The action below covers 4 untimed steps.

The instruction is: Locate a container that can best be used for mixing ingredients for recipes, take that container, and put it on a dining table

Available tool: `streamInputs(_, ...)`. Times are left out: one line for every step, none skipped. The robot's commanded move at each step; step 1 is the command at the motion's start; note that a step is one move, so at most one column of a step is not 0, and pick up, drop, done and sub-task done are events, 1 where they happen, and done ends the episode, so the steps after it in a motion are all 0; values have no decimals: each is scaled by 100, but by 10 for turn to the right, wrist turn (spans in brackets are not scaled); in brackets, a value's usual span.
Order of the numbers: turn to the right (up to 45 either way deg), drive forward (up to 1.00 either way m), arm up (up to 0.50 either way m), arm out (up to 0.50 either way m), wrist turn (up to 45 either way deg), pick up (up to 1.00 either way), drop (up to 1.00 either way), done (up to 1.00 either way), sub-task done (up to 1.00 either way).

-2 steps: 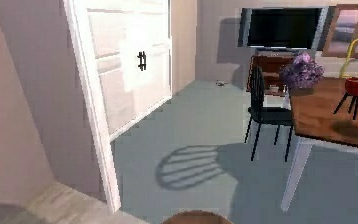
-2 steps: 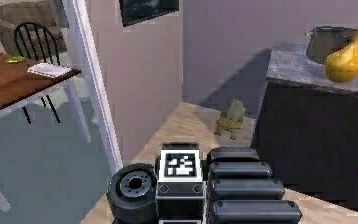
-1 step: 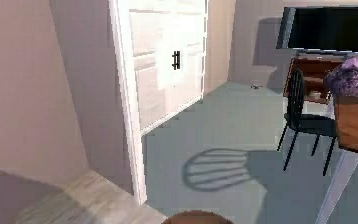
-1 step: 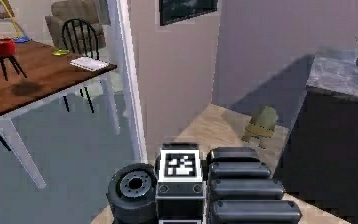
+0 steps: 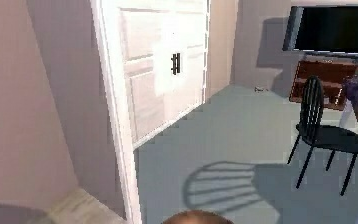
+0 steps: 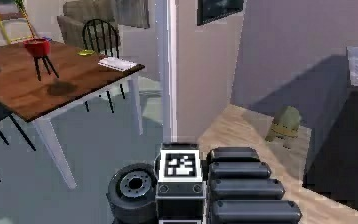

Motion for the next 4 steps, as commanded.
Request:
streamInputs(-270,0,0,0,0,0,0,0,0)
streamInputs(0,45,0,0,0,0,0,0,0)
streamInputs(-210,0,0,0,0,0,0,0,0)
streamInputs(0,60,0,0,0,0,0,0,0)
